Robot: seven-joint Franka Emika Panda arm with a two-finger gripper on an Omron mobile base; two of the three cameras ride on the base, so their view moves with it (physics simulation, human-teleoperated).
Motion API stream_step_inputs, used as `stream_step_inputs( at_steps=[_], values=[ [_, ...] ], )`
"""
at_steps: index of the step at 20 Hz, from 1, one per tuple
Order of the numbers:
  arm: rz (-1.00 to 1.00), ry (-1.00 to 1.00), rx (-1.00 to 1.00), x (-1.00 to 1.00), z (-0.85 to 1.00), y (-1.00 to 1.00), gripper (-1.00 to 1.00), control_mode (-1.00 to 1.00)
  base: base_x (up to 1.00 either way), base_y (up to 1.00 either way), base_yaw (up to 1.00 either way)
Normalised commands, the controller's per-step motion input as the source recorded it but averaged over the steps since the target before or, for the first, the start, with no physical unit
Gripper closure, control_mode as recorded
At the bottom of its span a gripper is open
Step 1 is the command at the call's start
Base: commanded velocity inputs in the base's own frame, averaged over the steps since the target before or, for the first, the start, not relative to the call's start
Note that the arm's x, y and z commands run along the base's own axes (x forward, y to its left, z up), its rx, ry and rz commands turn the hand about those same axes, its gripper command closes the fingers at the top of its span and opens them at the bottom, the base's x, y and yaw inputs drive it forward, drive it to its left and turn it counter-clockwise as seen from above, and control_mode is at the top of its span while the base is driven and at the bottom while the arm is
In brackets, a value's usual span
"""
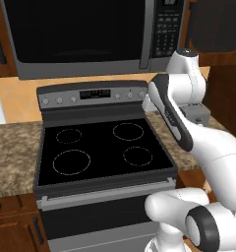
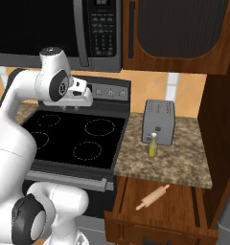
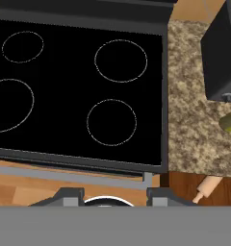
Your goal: Pick the rolling pin from the drawer and place it on the counter.
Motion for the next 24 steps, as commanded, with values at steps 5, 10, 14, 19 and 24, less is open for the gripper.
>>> stream_step_inputs(
  at_steps=[5,10,14,19,24],
  values=[
    [0.00,-0.02,0.00,-0.29,0.00,0.00,-1.00,-1.00,0.00,0.00,0.00],
    [-0.16,-0.19,0.01,-0.98,0.00,-0.10,-1.00,-1.00,0.00,0.00,0.00],
    [-0.29,-0.21,0.10,-1.00,0.00,-0.45,-1.00,-1.00,0.00,0.00,0.00],
    [-0.32,-0.14,0.13,-1.00,0.00,-0.71,-1.00,-1.00,0.00,0.00,0.00],
    [-0.37,-0.04,0.22,-0.98,-0.03,-0.84,-1.00,-1.00,0.00,0.00,0.00]
  ],
)
